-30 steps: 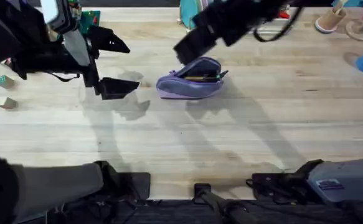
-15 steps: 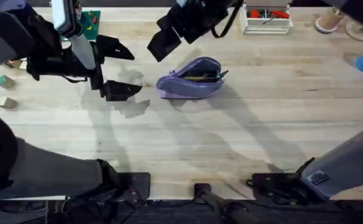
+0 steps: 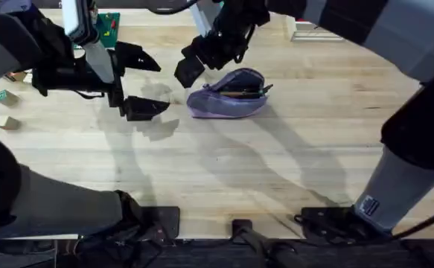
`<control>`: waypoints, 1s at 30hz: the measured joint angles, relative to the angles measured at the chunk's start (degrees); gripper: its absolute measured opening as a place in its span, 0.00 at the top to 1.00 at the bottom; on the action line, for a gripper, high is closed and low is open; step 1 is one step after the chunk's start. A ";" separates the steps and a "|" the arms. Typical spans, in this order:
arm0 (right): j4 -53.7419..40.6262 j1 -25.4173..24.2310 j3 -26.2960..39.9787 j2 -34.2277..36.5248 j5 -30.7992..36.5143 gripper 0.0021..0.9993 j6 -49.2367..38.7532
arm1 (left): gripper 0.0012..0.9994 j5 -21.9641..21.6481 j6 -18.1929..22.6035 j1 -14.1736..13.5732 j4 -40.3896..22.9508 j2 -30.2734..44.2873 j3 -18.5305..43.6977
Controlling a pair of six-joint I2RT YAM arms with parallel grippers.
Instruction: Unzip the bag, pick up the pens from the table one at a time and place them inside, then zip the bag closed.
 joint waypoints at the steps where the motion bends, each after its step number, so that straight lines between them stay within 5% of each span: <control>1: 0.00 0.00 0.00 0.02 0.08 0.00 0.02 | 0.01 0.00 -0.01 0.00 0.02 0.00 0.00; 24: -3.85 -0.07 0.04 1.70 3.61 0.00 6.23 | 0.01 0.00 0.00 0.00 0.02 0.00 0.00; 30: -4.05 -0.07 0.04 1.68 3.61 0.08 6.87 | 0.01 0.00 0.00 0.00 0.02 0.00 0.00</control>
